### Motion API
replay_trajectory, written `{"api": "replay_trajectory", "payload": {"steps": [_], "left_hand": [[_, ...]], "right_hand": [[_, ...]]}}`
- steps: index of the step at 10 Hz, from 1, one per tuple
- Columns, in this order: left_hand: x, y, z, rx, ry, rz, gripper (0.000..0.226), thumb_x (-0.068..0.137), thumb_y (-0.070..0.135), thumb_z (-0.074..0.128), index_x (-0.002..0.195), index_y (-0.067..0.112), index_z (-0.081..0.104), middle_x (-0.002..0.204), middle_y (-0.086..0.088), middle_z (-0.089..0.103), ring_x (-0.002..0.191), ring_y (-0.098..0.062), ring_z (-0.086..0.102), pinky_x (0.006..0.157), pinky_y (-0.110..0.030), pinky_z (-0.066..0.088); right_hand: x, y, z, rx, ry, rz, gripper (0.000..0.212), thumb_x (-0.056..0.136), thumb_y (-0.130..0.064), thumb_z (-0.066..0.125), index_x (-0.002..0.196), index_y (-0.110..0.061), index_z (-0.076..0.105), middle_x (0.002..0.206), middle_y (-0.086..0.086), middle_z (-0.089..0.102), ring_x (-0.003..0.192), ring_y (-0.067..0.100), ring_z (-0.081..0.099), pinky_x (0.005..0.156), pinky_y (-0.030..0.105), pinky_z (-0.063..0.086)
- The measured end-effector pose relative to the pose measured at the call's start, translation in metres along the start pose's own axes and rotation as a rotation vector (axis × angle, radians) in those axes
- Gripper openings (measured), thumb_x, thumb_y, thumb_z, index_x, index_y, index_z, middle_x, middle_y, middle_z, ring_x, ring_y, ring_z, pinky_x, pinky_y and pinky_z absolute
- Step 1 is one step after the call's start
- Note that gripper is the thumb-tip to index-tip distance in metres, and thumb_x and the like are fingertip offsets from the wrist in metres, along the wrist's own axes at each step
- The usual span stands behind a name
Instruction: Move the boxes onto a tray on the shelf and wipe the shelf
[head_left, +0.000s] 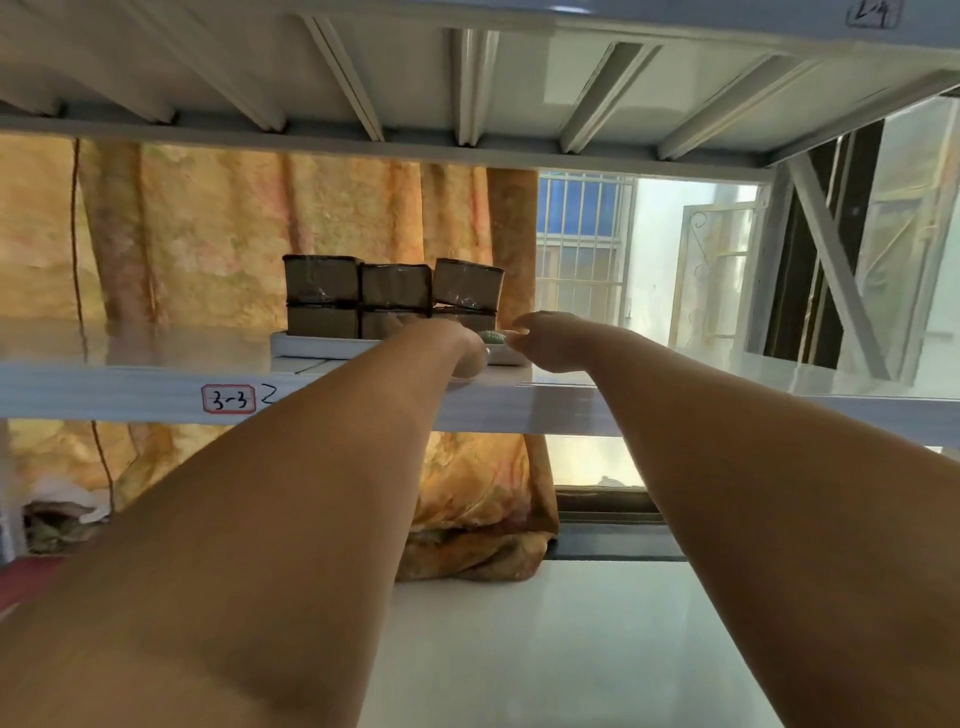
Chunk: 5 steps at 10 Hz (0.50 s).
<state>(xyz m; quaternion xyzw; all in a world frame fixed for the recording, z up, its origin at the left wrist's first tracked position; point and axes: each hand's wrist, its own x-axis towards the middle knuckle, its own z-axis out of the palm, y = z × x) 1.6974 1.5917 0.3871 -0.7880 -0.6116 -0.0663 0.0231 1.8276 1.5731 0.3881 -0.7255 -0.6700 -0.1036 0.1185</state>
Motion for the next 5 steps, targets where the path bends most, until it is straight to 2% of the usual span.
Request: {"api": "replay_trajectory", "payload": {"steps": [1, 2, 3, 4, 5], "left_hand": [[-0.011, 0.005, -0.007, 0.029, -0.150, 0.081, 0.059, 0.098, 0.043, 0.035, 0.148, 0.011, 0.028, 0.152, -0.010, 0.031, 0.136, -0.029, 0.035, 0.104, -0.039, 0.032], [-0.017, 0.005, -0.009, 0.011, -0.122, 0.086, 0.054, 0.097, 0.040, 0.041, 0.141, 0.009, 0.040, 0.145, -0.011, 0.041, 0.125, -0.027, 0.046, 0.093, -0.036, 0.037], [-0.014, 0.005, -0.001, -0.076, -0.020, 0.058, 0.052, 0.095, 0.040, 0.044, 0.135, 0.006, 0.046, 0.139, -0.014, 0.047, 0.117, -0.029, 0.049, 0.093, -0.036, 0.039], [-0.011, 0.005, 0.001, -0.151, 0.085, 0.039, 0.051, 0.093, 0.040, 0.046, 0.130, 0.004, 0.048, 0.123, -0.015, 0.053, 0.111, -0.031, 0.052, 0.093, -0.038, 0.042], [-0.012, 0.005, -0.009, -0.329, 0.147, 0.147, 0.047, 0.093, 0.034, 0.050, 0.129, 0.003, 0.050, 0.094, -0.005, 0.052, 0.091, -0.022, 0.051, 0.077, -0.032, 0.040]], "right_hand": [[-0.005, 0.002, 0.002, 0.074, -0.180, -0.037, 0.053, 0.102, -0.042, 0.028, 0.138, -0.008, 0.046, 0.143, 0.012, 0.046, 0.129, 0.028, 0.044, 0.111, 0.043, 0.030], [-0.007, 0.013, 0.003, 0.076, -0.274, -0.051, 0.060, 0.099, -0.050, 0.022, 0.143, -0.014, 0.041, 0.149, 0.010, 0.039, 0.136, 0.026, 0.037, 0.114, 0.046, 0.024], [-0.011, 0.026, 0.005, 0.115, -0.267, -0.006, 0.065, 0.097, -0.056, 0.021, 0.147, -0.016, 0.034, 0.153, 0.009, 0.033, 0.140, 0.026, 0.032, 0.115, 0.046, 0.021], [-0.016, 0.032, 0.004, 0.206, -0.149, -0.022, 0.063, 0.099, -0.052, 0.024, 0.144, -0.010, 0.039, 0.152, 0.012, 0.036, 0.139, 0.028, 0.034, 0.114, 0.043, 0.024], [-0.031, 0.027, -0.009, 0.395, 0.160, -0.099, 0.052, 0.102, -0.040, 0.030, 0.130, -0.002, 0.052, 0.137, 0.020, 0.052, 0.124, 0.031, 0.049, 0.102, 0.040, 0.036]]}}
